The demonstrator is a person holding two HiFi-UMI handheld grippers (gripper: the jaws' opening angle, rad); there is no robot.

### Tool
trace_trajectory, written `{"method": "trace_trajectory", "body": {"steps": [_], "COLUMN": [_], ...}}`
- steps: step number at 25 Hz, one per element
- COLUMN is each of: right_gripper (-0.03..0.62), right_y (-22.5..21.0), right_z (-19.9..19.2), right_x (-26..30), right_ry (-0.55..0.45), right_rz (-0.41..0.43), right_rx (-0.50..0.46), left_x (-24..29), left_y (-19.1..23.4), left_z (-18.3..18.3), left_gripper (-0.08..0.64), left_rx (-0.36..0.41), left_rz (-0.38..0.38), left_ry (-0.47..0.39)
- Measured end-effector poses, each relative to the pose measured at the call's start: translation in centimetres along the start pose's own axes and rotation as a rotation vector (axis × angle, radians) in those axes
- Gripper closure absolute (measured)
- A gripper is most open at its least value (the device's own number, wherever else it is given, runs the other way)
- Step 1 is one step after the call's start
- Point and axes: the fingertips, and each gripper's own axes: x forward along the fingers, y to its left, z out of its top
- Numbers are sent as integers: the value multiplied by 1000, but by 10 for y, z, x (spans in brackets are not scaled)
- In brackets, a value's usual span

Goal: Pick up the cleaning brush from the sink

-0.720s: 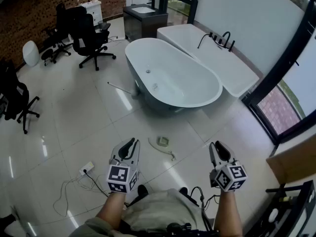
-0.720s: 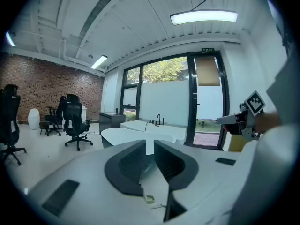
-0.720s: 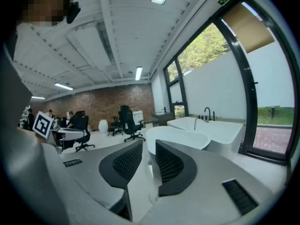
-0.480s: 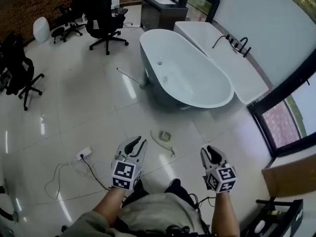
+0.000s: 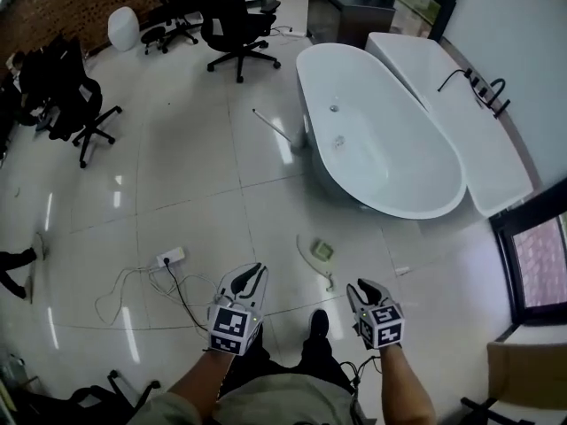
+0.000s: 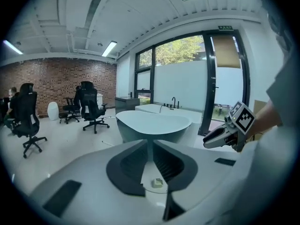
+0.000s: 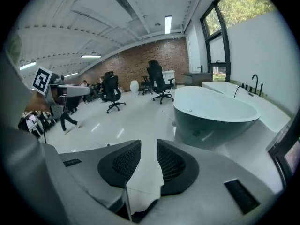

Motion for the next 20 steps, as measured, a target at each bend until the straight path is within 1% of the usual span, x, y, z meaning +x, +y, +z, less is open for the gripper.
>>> {"method": "trace_trajectory", "body": {"steps": [2, 4, 6, 9, 12, 14, 17, 20], "right_gripper": [504, 486, 486, 488, 472, 472, 472, 472], "right_y": [-32, -58, -74, -89, -107, -118, -133, -146], "right_z": [-19, -40, -67, -121, -178, -217, -286, -356], "right_x": [27, 61, 104, 168, 236, 294, 381, 459], "right_ry": [33, 76, 121, 182, 230, 246, 286, 329], "right_rz": [41, 81, 114, 137, 141, 137, 127, 116], "right_rx": [0, -24, -41, -41, -52, -67, -103, -102], "left_x": [36, 73, 106, 149, 195, 230, 283, 336], "left_y": [-17, -26, -23, -12, 2, 22, 51, 76], "left_z": [-10, -27, -59, -135, -211, -259, -337, -420], "left_gripper": [517, 517, 517, 515, 515, 515, 497, 497], "left_rx": [-4, -18, -38, -77, -105, -112, -125, -121], "left_rz": [20, 34, 53, 75, 91, 105, 124, 126], "left_ry": [25, 36, 51, 94, 122, 122, 115, 130]}}
